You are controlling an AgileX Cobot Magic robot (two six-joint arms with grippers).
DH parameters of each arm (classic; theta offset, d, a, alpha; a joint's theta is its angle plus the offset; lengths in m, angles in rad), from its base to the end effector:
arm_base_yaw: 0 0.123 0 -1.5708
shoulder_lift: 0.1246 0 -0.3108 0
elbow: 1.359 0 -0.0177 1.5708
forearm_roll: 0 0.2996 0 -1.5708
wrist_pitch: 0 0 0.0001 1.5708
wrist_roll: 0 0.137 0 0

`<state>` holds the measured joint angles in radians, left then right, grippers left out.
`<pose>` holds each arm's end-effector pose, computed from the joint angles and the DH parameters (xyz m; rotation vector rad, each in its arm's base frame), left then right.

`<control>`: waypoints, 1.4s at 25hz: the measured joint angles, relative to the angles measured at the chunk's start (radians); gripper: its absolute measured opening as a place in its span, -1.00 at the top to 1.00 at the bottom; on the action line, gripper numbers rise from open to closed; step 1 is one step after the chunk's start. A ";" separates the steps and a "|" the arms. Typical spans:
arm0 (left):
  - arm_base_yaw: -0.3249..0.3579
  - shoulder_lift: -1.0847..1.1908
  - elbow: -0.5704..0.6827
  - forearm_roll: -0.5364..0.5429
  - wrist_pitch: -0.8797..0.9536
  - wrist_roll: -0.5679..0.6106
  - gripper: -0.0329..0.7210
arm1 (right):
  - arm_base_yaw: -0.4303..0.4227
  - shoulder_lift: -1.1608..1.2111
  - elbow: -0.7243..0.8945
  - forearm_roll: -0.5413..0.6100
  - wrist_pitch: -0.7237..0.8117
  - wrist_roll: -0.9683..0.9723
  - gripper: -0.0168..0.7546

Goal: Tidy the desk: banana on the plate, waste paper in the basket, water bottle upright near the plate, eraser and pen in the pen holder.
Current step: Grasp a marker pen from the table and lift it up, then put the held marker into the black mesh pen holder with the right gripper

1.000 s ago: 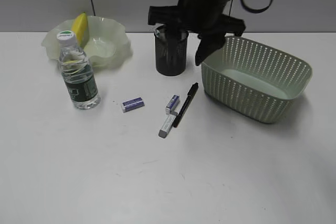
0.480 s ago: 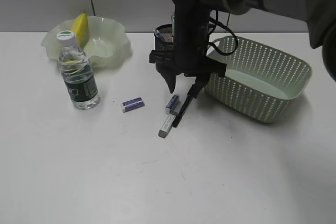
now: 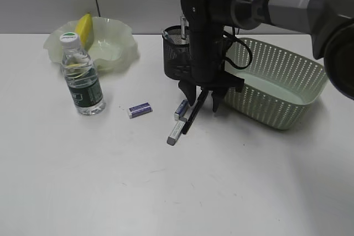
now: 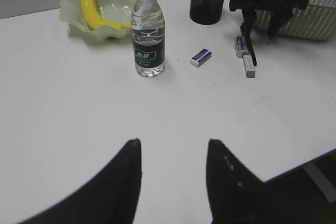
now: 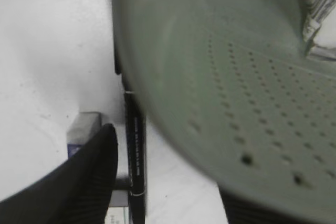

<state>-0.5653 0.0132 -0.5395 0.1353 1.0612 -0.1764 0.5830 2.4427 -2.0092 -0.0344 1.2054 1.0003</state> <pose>0.0507 -0.0130 0.2942 0.3830 1.9885 -0.3108 0.4627 0.2998 0.0699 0.6250 3.0417 -0.0141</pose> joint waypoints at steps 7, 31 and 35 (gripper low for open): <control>0.000 0.000 0.000 0.003 0.000 0.000 0.09 | -0.002 0.034 0.000 0.017 -0.008 0.002 -0.12; 0.000 0.000 0.000 0.004 0.000 0.000 0.09 | 0.050 -0.031 -0.129 -0.118 0.002 -0.042 0.73; 0.000 0.000 0.000 0.004 0.000 0.000 0.09 | 0.075 -0.100 -0.134 -0.212 0.003 -0.043 0.73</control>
<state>-0.5653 0.0132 -0.5395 0.1397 1.0612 -0.1764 0.6584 2.3431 -2.1430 -0.2465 1.2080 0.9571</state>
